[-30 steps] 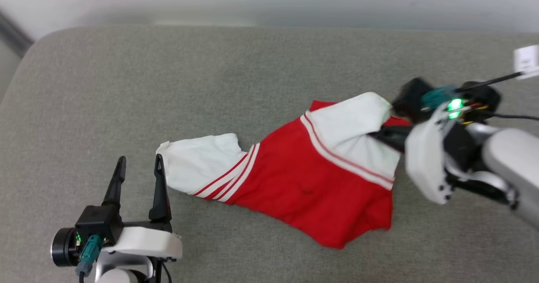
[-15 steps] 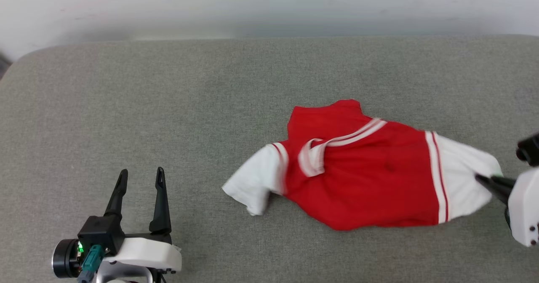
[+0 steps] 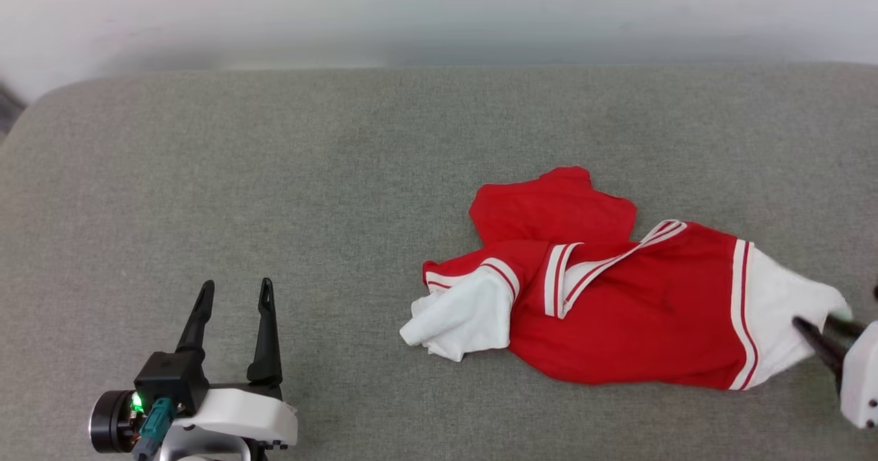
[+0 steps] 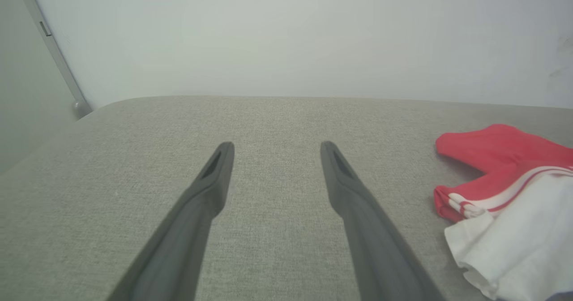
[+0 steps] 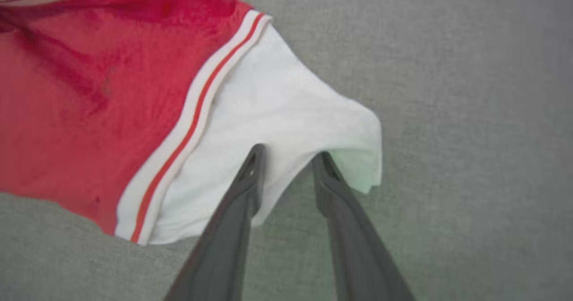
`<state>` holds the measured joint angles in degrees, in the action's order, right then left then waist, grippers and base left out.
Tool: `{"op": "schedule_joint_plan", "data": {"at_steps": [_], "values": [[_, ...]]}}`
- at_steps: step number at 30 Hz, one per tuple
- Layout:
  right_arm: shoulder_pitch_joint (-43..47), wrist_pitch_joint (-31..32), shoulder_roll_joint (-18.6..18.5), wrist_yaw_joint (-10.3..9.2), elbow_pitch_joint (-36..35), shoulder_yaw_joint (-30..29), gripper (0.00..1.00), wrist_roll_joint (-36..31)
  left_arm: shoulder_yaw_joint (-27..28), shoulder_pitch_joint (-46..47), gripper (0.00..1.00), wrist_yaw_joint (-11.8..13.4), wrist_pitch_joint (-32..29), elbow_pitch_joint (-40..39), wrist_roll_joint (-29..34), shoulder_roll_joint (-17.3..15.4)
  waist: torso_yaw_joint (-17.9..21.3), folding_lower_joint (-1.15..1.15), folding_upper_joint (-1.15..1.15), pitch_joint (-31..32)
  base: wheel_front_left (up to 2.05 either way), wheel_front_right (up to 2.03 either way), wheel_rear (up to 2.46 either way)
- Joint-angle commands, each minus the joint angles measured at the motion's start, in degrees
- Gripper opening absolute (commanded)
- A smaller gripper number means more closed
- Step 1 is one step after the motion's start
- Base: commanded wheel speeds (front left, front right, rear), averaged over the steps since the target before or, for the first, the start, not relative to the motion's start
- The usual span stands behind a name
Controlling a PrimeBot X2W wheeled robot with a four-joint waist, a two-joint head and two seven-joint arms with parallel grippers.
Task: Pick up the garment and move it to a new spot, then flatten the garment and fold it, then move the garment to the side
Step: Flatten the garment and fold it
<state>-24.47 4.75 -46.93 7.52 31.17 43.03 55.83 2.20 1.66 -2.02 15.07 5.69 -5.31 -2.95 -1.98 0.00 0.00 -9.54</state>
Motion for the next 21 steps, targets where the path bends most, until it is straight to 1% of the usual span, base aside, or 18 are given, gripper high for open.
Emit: {"op": "schedule_joint_plan", "data": {"at_steps": [1, 4, 7, 9, 10, 13, 16, 18, 21], "values": [[0.6, -1.1, 0.0, -0.06, 0.2, -0.8, 1.00, -0.6, 0.2, 0.0, 1.00, 0.0, 0.1, 0.0, 0.2, 0.0, 0.2, 0.00, 0.00, 0.6, 0.00, 0.00, 0.00], [0.6, -7.7, 0.4, -0.05, 0.7, -5.3, 1.00, -4.1, 0.7, 0.0, 1.00, -0.5, 0.1, -0.6, 0.8, -0.2, 0.5, 0.00, 0.00, 1.9, 0.00, 0.00, 0.00], [1.3, -13.7, 2.1, -0.05, 0.8, -10.7, 1.00, -8.0, 0.7, 1.0, 1.00, -1.5, 0.1, -1.6, 1.2, -1.0, 0.8, 0.00, 0.00, 2.8, 0.00, 0.00, 0.00], [2.0, -16.2, 3.5, -0.05, 0.1, -14.0, 1.00, -11.2, 0.3, 2.0, 1.00, -2.3, 0.1, -2.4, 1.5, -1.8, 1.0, 0.00, 0.00, 3.2, 0.00, 0.00, 0.00], [2.2, -17.2, 4.2, -0.05, -0.3, -16.6, 1.00, -12.7, -0.2, 2.6, 1.00, -2.7, 0.1, -2.7, 1.7, -2.2, 1.1, 0.00, 0.00, 3.4, 0.00, 0.00, 0.00], [4.2, -18.8, 7.7, -0.05, -2.0, -23.3, 1.00, -18.4, -1.6, 4.8, 1.00, -3.7, 0.1, -3.2, 1.9, -4.1, 1.2, 0.00, 0.00, 3.7, 0.00, 0.00, 0.00], [7.0, -19.3, 11.5, -0.05, -4.7, -29.7, 1.00, -24.4, -4.2, 8.1, 1.00, -4.7, -2.0, -3.4, 1.1, -6.5, 1.3, 0.00, 0.00, 3.9, 0.00, 0.00, 0.00], [9.2, -18.5, 14.1, -0.05, -6.9, -33.0, 1.00, -28.1, -7.1, 10.4, 1.00, -5.2, -5.5, -4.0, -0.2, -8.4, 1.4, 0.00, 0.00, 3.9, 0.00, 0.00, 0.00], [12.1, -16.4, 17.6, -0.05, -11.0, -37.0, 1.00, -32.6, -12.8, 14.5, 1.00, -5.4, -12.9, -5.6, -4.2, -12.0, 1.6, 0.00, 0.00, 3.7, 0.00, 0.00, 0.00]]}}
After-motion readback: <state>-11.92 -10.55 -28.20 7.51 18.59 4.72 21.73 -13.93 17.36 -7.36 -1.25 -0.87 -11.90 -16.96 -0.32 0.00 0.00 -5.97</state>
